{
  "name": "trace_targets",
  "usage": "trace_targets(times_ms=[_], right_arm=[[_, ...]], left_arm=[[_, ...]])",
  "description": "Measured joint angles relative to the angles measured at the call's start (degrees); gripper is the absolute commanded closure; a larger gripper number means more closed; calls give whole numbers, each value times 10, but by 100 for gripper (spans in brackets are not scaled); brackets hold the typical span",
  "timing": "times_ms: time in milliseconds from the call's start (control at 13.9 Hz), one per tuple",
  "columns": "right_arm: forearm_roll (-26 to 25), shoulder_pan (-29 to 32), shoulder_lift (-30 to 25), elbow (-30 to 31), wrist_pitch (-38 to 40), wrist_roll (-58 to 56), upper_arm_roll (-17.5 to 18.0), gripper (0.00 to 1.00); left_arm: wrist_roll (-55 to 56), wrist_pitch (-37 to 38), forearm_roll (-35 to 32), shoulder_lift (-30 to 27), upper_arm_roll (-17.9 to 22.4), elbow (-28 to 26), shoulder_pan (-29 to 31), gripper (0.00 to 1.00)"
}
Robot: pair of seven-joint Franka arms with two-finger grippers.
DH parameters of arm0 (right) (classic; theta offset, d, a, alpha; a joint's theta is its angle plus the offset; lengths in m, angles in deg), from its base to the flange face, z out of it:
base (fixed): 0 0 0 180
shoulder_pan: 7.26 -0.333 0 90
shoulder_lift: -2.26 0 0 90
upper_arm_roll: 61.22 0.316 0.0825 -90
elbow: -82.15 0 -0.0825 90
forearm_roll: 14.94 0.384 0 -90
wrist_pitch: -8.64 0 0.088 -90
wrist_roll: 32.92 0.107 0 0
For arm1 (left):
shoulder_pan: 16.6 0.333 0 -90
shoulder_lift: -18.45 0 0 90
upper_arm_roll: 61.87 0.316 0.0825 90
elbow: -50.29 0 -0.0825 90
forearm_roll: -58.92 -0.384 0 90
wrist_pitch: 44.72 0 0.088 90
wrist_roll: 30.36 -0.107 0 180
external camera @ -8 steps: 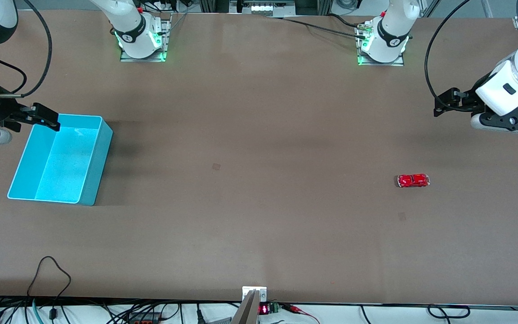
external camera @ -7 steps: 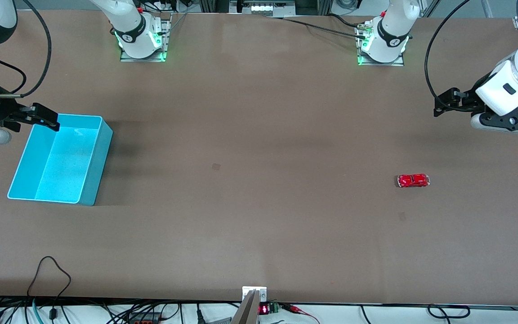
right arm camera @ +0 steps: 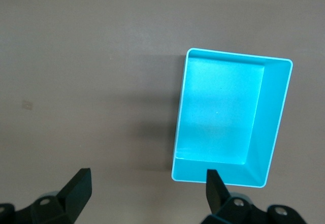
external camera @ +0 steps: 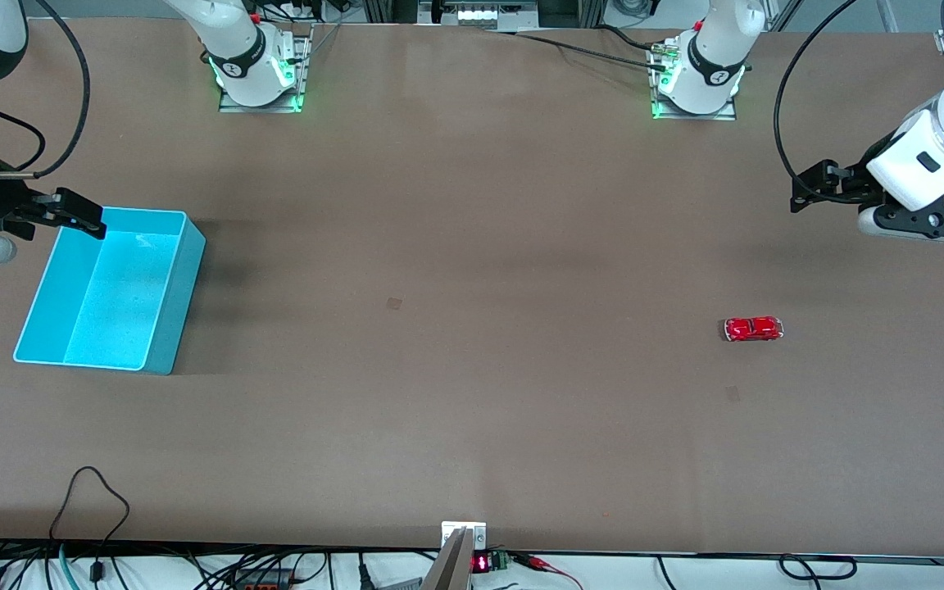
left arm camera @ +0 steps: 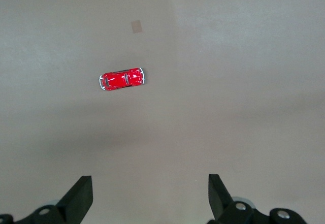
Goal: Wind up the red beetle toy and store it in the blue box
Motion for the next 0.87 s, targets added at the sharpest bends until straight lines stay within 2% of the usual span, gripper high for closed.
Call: trace_targets(times_ms=[865], right_arm=[[0, 12, 1, 2, 0, 0, -1, 0]], left_arm=[[0, 31, 0, 0, -1, 0, 0, 0]])
